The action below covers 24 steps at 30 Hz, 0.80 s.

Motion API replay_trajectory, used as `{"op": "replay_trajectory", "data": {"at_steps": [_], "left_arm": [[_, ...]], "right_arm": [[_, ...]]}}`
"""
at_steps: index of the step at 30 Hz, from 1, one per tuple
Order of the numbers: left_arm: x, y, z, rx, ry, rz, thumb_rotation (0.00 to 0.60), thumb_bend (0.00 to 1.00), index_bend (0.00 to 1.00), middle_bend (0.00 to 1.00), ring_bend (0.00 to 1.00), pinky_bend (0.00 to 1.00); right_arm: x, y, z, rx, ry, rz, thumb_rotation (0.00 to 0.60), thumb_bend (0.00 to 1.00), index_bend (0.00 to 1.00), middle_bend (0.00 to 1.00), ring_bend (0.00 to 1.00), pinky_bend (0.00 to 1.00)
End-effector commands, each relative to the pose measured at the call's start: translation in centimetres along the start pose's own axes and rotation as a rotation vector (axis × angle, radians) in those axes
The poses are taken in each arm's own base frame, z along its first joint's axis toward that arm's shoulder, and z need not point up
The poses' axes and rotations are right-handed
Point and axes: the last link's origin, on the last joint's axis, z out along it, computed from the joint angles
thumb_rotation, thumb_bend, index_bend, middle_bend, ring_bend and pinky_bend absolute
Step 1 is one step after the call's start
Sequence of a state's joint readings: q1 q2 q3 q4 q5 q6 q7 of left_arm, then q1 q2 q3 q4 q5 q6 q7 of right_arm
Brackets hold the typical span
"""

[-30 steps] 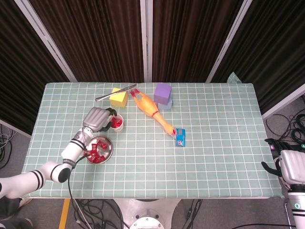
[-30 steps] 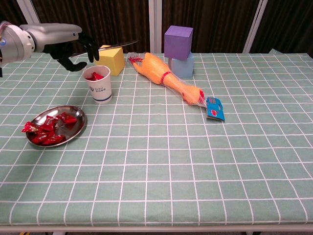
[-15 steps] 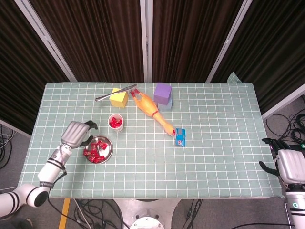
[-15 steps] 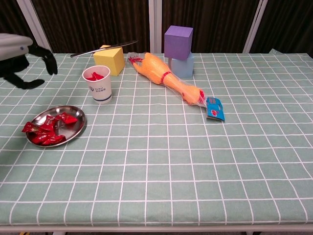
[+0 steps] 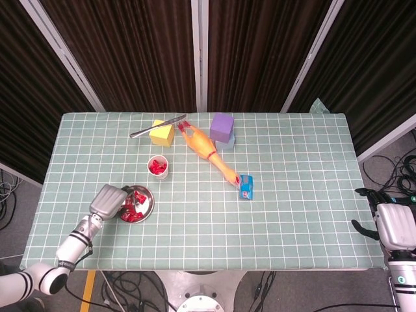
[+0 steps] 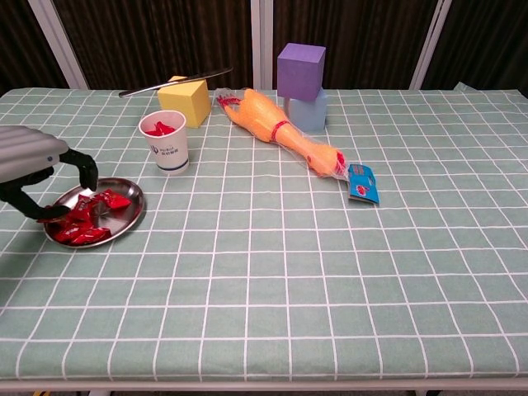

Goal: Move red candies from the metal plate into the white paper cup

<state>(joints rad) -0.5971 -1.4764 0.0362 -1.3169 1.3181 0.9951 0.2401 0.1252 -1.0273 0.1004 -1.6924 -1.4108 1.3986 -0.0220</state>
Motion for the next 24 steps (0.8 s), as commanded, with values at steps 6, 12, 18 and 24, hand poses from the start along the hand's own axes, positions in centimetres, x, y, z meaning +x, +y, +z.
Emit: {"op": "replay_trajectory", "data": {"at_steps": [6,12,18,24], "left_arm": [[-1.2,0.0,0.9,0.018,-0.028,0.075,0.600,0.35,0.45,0.47,0.90,1.00],[-1.3,0.2,1.4,0.015,-0.027,0.088,0.600,0.35,0.46,0.47,0.90,1.00],[-1.7,0.1,1.5,0.020,-0.022,0.094,0.600,0.35,0.53,0.52,0.91,1.00],[-2.0,0.1,1.5,0.013,-0.019,0.086,0.600,0.35,0.54,0.53,0.91,1.00]], "right_arm": [[0.0,0.2,0.0,-0.006,-0.002,-0.001,0.600,0.10,0.26,0.33,0.30,0.63],[-0.1,0.1,0.0,-0.006,-0.004,-0.001,0.600,0.10,0.26,0.33,0.30,0.63],[0.0,0.2,-0.1,-0.011,-0.002,-0.004,0.600,0.10,0.26,0.33,0.30,0.63],[0.0,0.1,-0.1,-0.010,-0.002,-0.003,0.600,0.10,0.26,0.33,0.30,0.63]]}}
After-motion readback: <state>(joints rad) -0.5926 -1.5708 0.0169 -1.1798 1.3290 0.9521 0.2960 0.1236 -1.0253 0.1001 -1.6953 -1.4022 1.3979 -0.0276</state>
